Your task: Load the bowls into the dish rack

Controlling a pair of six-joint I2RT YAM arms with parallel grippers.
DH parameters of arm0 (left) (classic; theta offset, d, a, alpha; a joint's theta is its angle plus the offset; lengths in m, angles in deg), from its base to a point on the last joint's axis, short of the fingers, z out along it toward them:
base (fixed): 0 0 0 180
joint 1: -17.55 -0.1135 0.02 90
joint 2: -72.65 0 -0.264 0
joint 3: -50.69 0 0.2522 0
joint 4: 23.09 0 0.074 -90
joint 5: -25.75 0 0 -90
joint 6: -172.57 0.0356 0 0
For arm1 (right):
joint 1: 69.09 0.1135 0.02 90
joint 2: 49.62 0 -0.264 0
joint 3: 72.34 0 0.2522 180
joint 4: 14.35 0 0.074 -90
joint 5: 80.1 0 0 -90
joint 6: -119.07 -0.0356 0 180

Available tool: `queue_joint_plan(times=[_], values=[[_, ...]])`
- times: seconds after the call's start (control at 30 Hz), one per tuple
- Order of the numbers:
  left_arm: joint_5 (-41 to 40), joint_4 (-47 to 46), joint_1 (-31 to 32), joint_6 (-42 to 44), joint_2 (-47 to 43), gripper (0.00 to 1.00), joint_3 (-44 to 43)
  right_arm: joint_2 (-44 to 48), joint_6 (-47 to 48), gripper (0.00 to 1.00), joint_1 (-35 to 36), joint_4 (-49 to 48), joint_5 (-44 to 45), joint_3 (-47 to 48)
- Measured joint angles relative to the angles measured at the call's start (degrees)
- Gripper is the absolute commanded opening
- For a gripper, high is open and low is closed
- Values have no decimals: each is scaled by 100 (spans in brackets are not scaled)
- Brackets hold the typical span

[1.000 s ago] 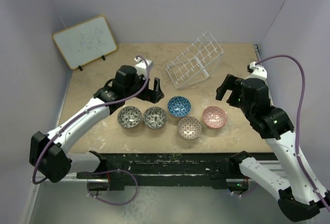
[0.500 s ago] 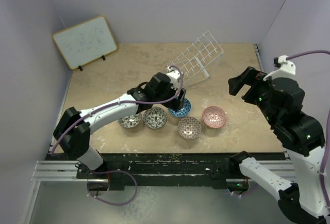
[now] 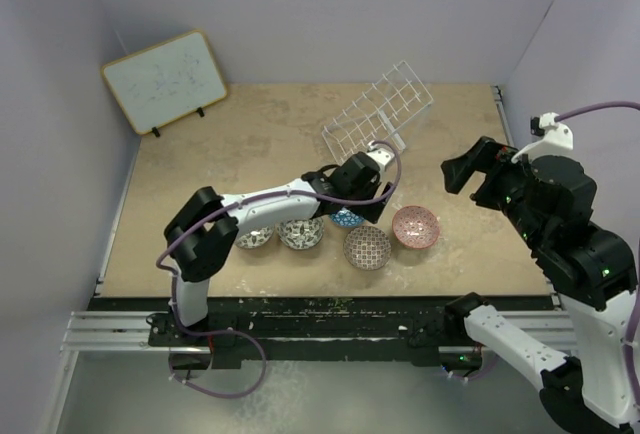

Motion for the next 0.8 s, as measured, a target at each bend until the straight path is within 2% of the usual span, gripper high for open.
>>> queue_joint_plan(times=[0.2, 0.47, 0.57, 0.8], values=[[-245, 85, 42, -37, 407, 77, -190, 46, 0, 100, 0, 15, -105, 0], [-507, 103, 92, -33, 704, 58, -304, 184, -7, 100, 0, 33, -122, -35], [-597, 105, 116, -26, 848, 56, -358, 190, -9, 100, 0, 42, -125, -98], [-809, 173, 181, -17, 1019, 44, -372, 201, -11, 100, 0, 61, -125, -107]])
